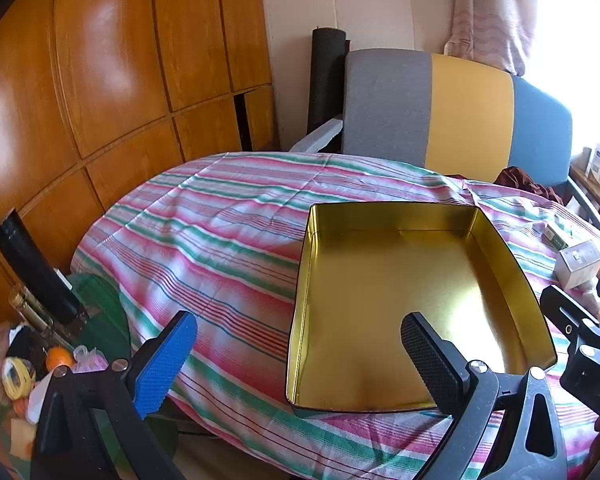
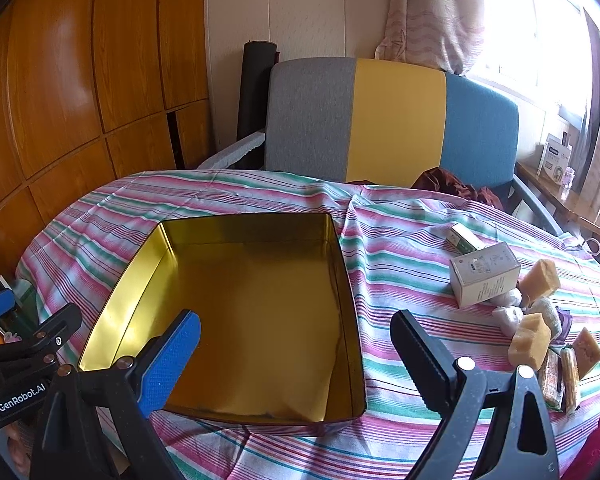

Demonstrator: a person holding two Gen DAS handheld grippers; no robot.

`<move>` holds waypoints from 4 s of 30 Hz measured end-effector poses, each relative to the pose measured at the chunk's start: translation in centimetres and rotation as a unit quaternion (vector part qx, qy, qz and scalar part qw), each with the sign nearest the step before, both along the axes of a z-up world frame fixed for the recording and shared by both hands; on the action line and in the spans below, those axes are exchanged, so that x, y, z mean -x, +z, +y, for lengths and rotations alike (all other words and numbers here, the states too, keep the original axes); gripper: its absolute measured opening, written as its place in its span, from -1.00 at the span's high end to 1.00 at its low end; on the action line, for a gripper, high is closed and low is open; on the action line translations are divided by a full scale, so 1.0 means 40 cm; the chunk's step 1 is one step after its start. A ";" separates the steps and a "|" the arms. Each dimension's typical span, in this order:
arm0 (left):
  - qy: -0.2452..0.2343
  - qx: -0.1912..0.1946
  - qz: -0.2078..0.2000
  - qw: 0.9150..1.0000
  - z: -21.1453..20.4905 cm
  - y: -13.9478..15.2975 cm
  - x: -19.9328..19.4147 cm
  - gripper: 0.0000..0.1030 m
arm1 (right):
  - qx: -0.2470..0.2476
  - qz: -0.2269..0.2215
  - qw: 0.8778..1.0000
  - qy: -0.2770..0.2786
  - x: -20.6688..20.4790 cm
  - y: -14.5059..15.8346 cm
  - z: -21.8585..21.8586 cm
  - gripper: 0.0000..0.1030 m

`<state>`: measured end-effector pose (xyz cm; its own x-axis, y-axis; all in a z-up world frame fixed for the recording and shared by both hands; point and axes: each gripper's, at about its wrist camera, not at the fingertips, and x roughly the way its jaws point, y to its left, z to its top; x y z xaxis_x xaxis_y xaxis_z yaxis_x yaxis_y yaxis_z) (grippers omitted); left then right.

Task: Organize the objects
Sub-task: 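Move the left tool toward the white tea box beside the tray, then grasp the white tea box with the left tool, then carry the white box into the gold tray and release it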

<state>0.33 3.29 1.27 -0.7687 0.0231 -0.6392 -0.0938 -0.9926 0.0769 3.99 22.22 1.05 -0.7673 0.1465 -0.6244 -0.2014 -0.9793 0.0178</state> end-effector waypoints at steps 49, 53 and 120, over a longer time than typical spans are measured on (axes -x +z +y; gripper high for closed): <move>-0.331 -0.036 -0.074 0.940 0.502 0.035 0.037 -0.99 | 0.132 0.037 0.932 -0.337 -0.293 -0.027 0.801 -0.90; -0.387 -0.001 -0.064 0.920 0.616 0.032 0.043 -0.99 | 0.153 0.039 0.931 -0.329 -0.298 -0.036 0.796 -0.90; -0.362 -0.105 -0.159 0.913 0.408 -0.016 0.089 -0.01 | 0.155 -0.158 0.955 -0.196 -0.086 -0.212 0.750 -0.13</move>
<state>-3.25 19.61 0.62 -0.2803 0.5993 -0.7498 -0.7149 -0.6516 -0.2535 7.44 52.22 -7.43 -0.4573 0.1534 -0.8760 -0.5948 -0.7851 0.1730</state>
